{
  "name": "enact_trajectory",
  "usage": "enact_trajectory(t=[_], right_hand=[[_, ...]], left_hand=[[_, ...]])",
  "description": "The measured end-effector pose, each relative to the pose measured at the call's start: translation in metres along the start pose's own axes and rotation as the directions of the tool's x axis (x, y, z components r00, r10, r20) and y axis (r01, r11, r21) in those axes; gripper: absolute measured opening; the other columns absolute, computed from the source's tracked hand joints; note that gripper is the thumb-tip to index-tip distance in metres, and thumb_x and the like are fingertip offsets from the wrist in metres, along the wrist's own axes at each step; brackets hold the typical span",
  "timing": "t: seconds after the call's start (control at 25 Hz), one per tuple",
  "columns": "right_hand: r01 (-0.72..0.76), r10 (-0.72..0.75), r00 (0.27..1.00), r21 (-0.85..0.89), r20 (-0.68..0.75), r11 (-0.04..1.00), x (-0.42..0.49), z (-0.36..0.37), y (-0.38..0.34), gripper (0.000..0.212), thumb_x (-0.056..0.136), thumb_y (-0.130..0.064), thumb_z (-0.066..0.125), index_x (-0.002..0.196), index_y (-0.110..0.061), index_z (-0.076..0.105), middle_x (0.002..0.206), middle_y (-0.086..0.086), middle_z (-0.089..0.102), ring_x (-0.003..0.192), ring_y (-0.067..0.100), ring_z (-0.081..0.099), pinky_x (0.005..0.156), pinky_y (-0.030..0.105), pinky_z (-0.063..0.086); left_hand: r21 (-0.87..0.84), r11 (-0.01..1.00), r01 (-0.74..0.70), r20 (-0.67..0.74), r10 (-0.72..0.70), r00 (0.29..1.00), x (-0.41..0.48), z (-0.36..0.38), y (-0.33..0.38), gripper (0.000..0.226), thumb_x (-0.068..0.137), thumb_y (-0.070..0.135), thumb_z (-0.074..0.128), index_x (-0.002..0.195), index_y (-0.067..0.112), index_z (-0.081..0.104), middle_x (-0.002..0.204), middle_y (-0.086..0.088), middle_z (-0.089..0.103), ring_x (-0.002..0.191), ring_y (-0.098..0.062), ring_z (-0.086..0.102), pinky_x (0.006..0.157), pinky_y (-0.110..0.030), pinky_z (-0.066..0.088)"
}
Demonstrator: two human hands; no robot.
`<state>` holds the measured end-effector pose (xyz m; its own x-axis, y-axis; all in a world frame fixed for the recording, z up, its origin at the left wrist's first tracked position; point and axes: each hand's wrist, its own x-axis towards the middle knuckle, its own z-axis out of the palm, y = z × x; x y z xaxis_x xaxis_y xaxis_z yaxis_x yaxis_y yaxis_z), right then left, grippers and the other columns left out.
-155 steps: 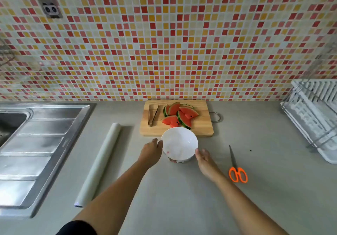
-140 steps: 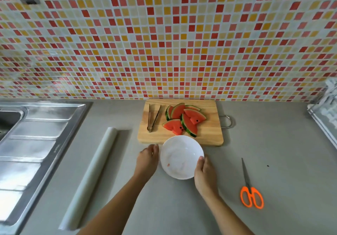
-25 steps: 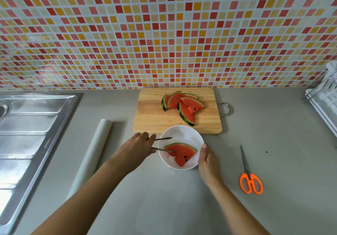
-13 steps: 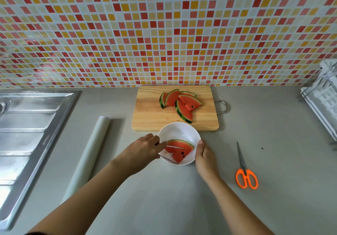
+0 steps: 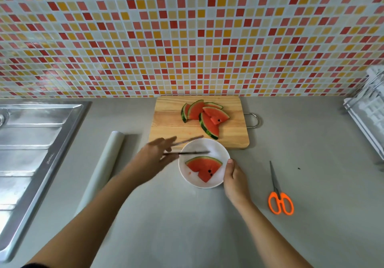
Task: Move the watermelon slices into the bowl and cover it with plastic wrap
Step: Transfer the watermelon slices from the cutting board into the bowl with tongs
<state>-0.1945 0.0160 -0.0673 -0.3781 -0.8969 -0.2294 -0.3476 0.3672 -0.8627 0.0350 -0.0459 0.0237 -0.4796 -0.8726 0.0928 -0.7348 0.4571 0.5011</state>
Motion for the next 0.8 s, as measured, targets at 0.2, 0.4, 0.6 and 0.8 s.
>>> enact_trajectory(t=[0.2, 0.4, 0.6, 0.8], right_hand=[[0.002, -0.002, 1.0, -0.015, -0.004, 1.0, 0.002, -0.005, 0.0, 0.038, 0.1, -0.028, 0.025, 0.065, -0.027, 0.039, 0.066, -0.004, 0.05, 0.064, 0.013, 0.05, 0.054, 0.019, 0.033], [0.0, 0.0, 1.0, 0.021, -0.01, 1.0, 0.004, -0.005, 0.006, 0.037, 0.1, -0.03, 0.028, 0.065, -0.029, 0.041, 0.065, -0.006, 0.051, 0.063, 0.009, 0.051, 0.052, 0.016, 0.035], [0.02, -0.019, 0.999, 0.043, -0.026, 0.999, 0.004, -0.004, 0.01, 0.036, 0.099, -0.031, 0.029, 0.067, -0.031, 0.044, 0.067, -0.007, 0.054, 0.066, 0.011, 0.053, 0.056, 0.017, 0.036], [0.012, -0.011, 1.0, 0.062, -0.015, 0.998, 0.002, -0.003, 0.01, 0.034, 0.099, -0.034, 0.027, 0.077, -0.028, 0.051, 0.078, -0.005, 0.061, 0.075, 0.003, 0.058, 0.058, 0.01, 0.038]], left_hand=[[-0.327, 0.727, 0.604, 0.18, -0.579, 0.795, 0.061, -0.003, -0.024, 0.028, 0.086, 0.041, 0.063, 0.09, 0.014, 0.07, 0.08, 0.0, 0.067, 0.069, -0.014, 0.052, 0.059, -0.024, 0.041], [-0.45, 0.542, 0.71, 0.453, -0.546, 0.705, 0.096, 0.024, -0.025, 0.035, 0.086, 0.027, 0.066, 0.092, -0.007, 0.065, 0.065, -0.009, 0.049, 0.052, -0.014, 0.028, 0.049, -0.025, 0.023], [-0.428, 0.538, 0.726, 0.469, -0.555, 0.687, 0.109, 0.038, -0.015, 0.024, 0.085, 0.022, 0.068, 0.081, -0.001, 0.064, 0.058, -0.007, 0.039, 0.049, -0.015, 0.025, 0.048, -0.025, 0.021], [-0.411, 0.529, 0.743, 0.402, -0.626, 0.668, 0.106, 0.021, -0.021, 0.028, 0.086, 0.019, 0.067, 0.095, -0.008, 0.068, 0.069, -0.009, 0.058, 0.054, -0.014, 0.032, 0.05, -0.023, 0.026]])
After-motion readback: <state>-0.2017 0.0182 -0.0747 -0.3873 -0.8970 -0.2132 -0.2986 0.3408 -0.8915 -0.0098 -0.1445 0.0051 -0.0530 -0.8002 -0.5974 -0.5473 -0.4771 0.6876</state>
